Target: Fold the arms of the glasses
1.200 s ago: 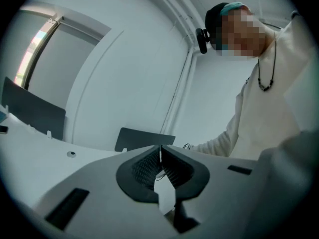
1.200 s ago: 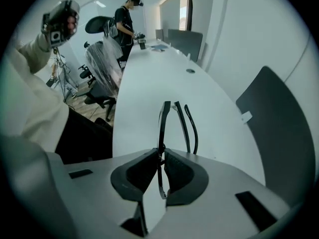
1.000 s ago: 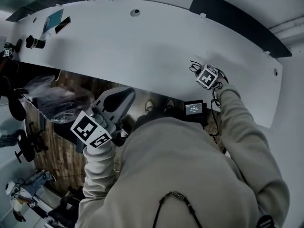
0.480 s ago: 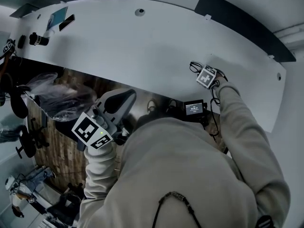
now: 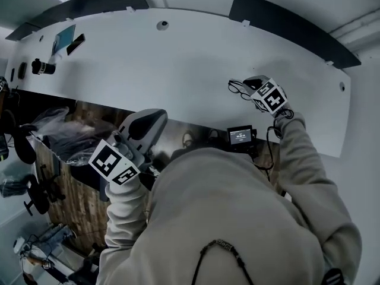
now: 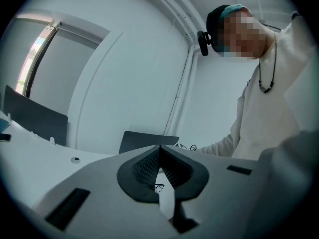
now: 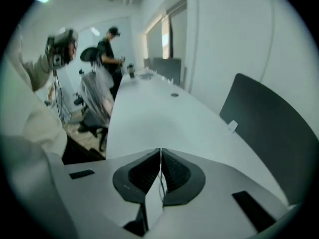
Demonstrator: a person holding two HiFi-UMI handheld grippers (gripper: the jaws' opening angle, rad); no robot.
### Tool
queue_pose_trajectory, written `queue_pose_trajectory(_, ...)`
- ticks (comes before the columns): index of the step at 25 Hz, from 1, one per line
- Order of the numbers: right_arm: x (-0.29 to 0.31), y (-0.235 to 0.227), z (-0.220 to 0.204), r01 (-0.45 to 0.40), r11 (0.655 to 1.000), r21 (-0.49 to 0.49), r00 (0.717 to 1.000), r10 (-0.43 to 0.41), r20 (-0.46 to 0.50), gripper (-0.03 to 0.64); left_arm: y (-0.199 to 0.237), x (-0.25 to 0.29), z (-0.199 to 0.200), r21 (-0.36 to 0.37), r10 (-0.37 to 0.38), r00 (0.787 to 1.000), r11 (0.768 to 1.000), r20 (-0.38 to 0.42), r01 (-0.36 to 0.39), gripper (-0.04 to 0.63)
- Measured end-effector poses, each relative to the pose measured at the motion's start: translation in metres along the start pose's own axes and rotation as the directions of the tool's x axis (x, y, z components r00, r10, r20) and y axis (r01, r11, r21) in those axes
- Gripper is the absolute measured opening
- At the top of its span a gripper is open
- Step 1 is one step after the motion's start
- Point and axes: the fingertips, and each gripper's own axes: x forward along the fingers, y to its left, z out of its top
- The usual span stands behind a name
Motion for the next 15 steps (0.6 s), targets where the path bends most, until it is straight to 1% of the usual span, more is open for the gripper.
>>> queue_pose_trajectory(1, -0.016, 0.003, 0.016, -0.02, 0.998, 0.06, 0.994, 0.013, 0.105, 0.025, 0.0, 0.003, 0.002, 0.003, -0.006, 1.0, 1.0, 0.004, 0.006, 0.006)
queue_pose_trajectory(2, -0.033, 0.006, 0.033, -0.05, 0.992, 0.116, 0.977, 0.025, 0.211, 0.023, 0.001, 0.006, 0.004, 0.006, -0.012, 1.0, 1.0, 0.011, 0.012, 0.006)
queue_pose_trajectory(3, -0.051, 0.01, 0.048, -0.084, 0.983, 0.166, 0.951, 0.029, 0.307, 0.021, 0.001, 0.008, 0.006, 0.007, -0.019, 1.0, 1.0, 0.02, 0.019, 0.006)
queue_pose_trajectory(4, -0.069, 0.014, 0.062, -0.115, 0.971, 0.209, 0.921, 0.025, 0.389, 0.021, 0.0, 0.011, 0.009, 0.008, -0.027, 0.999, 1.0, 0.03, 0.026, 0.005)
queue_pose_trajectory(6, -0.107, 0.02, 0.084, -0.164, 0.948, 0.275, 0.855, -0.003, 0.519, 0.021, -0.001, 0.015, 0.014, 0.014, -0.04, 0.998, 0.999, 0.045, 0.039, 0.005)
queue_pose_trajectory(8, -0.146, 0.028, 0.103, -0.22, 0.925, 0.309, 0.776, -0.026, 0.63, 0.021, -0.002, 0.019, 0.018, 0.018, -0.053, 0.997, 0.999, 0.06, 0.052, 0.005)
queue_pose_trajectory(10, -0.18, 0.038, 0.117, -0.276, 0.91, 0.308, 0.698, -0.03, 0.715, 0.021, -0.004, 0.022, 0.022, 0.016, -0.067, 0.995, 0.998, 0.074, 0.066, 0.005)
queue_pose_trajectory(11, -0.195, 0.043, 0.122, -0.289, 0.909, 0.3, 0.672, -0.031, 0.74, 0.021, -0.005, 0.024, 0.024, 0.013, -0.077, 0.994, 0.997, 0.079, 0.076, 0.005)
queue_pose_trajectory(12, -0.208, 0.046, 0.125, -0.29, 0.912, 0.291, 0.656, -0.033, 0.754, 0.021, -0.007, 0.027, 0.027, 0.01, -0.088, 0.992, 0.996, 0.086, 0.088, 0.005)
queue_pose_trajectory(15, -0.241, 0.052, 0.131, -0.269, 0.924, 0.272, 0.621, -0.05, 0.782, 0.021, -0.013, 0.037, 0.039, 0.017, -0.124, 0.986, 0.992, 0.112, 0.123, 0.005)
